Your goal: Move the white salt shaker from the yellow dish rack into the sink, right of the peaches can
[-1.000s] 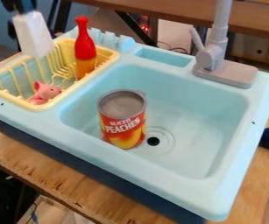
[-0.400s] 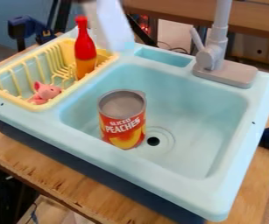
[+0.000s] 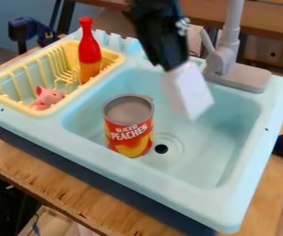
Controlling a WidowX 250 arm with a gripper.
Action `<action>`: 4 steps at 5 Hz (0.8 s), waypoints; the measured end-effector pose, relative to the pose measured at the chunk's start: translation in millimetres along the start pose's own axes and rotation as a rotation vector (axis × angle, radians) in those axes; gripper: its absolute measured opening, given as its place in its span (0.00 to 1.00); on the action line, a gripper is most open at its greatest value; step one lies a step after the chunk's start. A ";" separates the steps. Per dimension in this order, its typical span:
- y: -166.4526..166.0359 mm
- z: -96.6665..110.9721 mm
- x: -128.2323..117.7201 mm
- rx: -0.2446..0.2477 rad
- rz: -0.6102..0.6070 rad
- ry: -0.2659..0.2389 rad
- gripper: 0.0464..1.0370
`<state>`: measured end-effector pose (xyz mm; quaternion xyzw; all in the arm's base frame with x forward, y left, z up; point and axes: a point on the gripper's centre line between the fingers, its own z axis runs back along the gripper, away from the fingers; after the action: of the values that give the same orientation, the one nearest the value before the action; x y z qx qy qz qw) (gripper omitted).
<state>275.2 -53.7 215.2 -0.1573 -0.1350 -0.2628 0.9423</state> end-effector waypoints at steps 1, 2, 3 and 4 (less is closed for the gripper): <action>-3.3 -23.6 9.4 -0.060 -0.030 -0.071 0.45; 8.0 -37.7 10.4 0.016 0.020 -0.032 0.45; 12.5 -48.9 13.6 0.107 0.061 0.044 0.45; 20.3 -54.7 18.8 0.154 0.101 0.082 0.45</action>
<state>311.1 -65.8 167.0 -0.0800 -0.1079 -0.2100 0.9684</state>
